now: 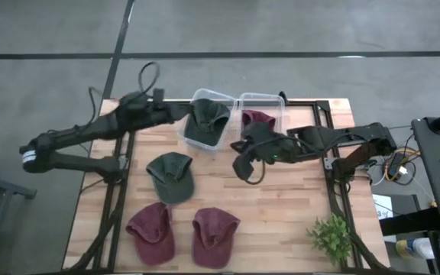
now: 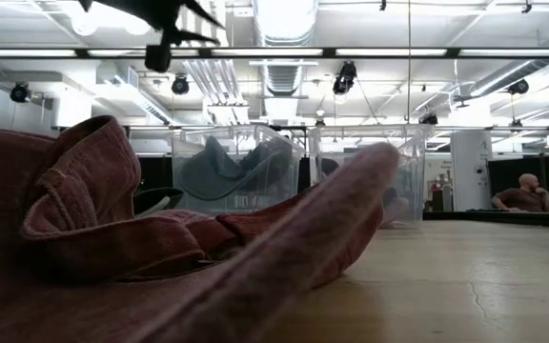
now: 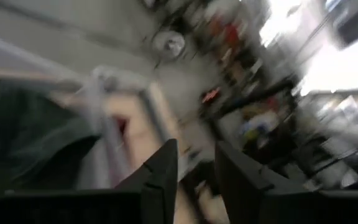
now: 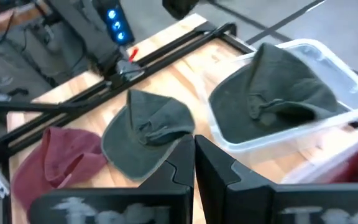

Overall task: Pick & Place hat
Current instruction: Put the right black cap into the left transparent bin

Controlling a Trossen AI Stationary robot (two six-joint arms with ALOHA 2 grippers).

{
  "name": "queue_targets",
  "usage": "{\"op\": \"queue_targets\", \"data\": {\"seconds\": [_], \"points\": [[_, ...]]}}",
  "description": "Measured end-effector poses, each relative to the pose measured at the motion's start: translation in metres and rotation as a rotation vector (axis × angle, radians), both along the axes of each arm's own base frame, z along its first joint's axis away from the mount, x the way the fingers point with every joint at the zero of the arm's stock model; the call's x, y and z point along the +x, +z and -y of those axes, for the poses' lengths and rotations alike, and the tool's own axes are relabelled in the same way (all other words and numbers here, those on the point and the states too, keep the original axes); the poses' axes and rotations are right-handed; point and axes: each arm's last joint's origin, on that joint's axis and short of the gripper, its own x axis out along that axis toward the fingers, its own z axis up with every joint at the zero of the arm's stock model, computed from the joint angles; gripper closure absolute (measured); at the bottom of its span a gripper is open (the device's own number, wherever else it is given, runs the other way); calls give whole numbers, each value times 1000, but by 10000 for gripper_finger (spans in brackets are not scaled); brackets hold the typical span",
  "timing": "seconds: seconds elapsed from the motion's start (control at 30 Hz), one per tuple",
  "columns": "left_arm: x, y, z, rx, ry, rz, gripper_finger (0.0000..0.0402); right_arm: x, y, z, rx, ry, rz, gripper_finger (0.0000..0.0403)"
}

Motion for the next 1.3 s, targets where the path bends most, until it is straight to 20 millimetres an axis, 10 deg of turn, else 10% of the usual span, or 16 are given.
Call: {"op": "queue_targets", "data": {"seconds": [0.7, 1.3], "points": [[86, -2, -84, 55, -292, -657, 373, -43, -47, -14, 138, -71, 197, 394], [129, -62, -112, 50, -372, -1007, 401, -43, -48, -13, 116, -89, 208, 394]]}}
